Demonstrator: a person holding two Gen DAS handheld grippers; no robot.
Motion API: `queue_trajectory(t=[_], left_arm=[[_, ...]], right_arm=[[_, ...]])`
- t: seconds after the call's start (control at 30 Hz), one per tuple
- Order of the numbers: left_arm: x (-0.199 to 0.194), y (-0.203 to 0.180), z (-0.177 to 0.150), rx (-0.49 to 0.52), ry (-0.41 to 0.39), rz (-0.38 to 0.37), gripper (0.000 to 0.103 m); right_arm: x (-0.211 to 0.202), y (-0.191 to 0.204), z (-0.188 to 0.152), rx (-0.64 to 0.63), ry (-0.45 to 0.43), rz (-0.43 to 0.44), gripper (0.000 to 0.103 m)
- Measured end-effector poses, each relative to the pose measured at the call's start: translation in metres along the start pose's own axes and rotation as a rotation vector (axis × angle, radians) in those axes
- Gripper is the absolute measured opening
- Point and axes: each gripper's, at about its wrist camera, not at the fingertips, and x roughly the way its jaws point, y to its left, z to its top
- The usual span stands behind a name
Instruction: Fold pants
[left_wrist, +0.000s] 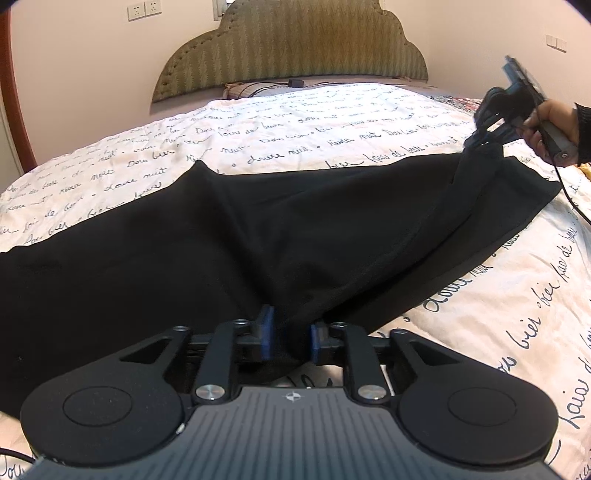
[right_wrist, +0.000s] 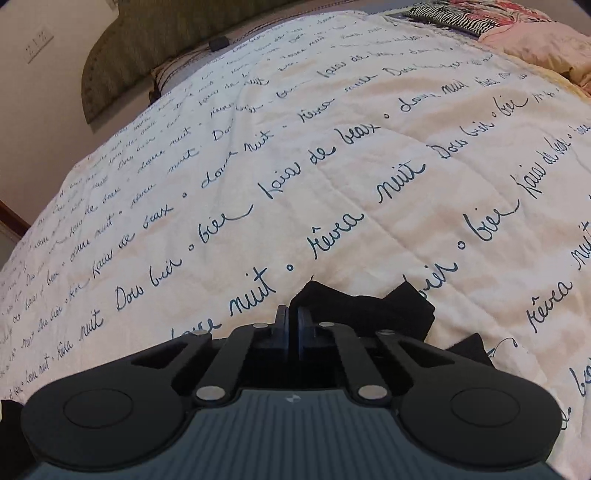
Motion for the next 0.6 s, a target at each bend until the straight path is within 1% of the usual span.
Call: queue_trajectory(t=[0.03, 0.1, 0.2, 0.27, 0.3, 0.37, 0.47, 0.5, 0.6], left_arm=[[-0.001, 0.0, -0.001, -0.004, -0.002, 0.004, 0.035], [-0.002, 0.002, -0.002, -0.012, -0.007, 0.007, 0.037], [-0.002, 0.002, -0.003, -0.018, -0.011, 0.012, 0.038], [-0.002, 0.001, -0.004, -0.019, -0.014, 0.011, 0.038], [-0.002, 0.001, -0.004, -0.019, -0.015, 0.01, 0.039], [-0.002, 0.001, -0.005, -0.018, -0.016, 0.01, 0.04], [-0.002, 0.001, -0.005, -0.016, -0.015, 0.013, 0.04], [-0.002, 0.0, -0.005, -0.017, -0.016, 0.015, 0.041], [-0.002, -0.001, -0.007, -0.014, -0.02, 0.021, 0.041]], right_arm=[[-0.006, -0.002, -0.001, 0.007, -0.014, 0.017, 0.003], [-0.017, -0.011, -0.003, 0.027, -0.027, 0.05, 0.003], [-0.043, -0.027, -0.012, 0.057, -0.054, 0.105, 0.003], [-0.059, -0.039, -0.021, 0.075, -0.049, 0.154, 0.003], [-0.065, -0.043, -0.024, 0.074, -0.045, 0.167, 0.003], [-0.076, -0.048, -0.029, 0.069, -0.063, 0.157, 0.003], [-0.098, -0.057, -0.031, 0.088, -0.109, 0.204, 0.003], [-0.103, -0.06, -0.033, 0.098, -0.115, 0.222, 0.003], [-0.112, -0.071, -0.043, 0.125, -0.12, 0.24, 0.003]])
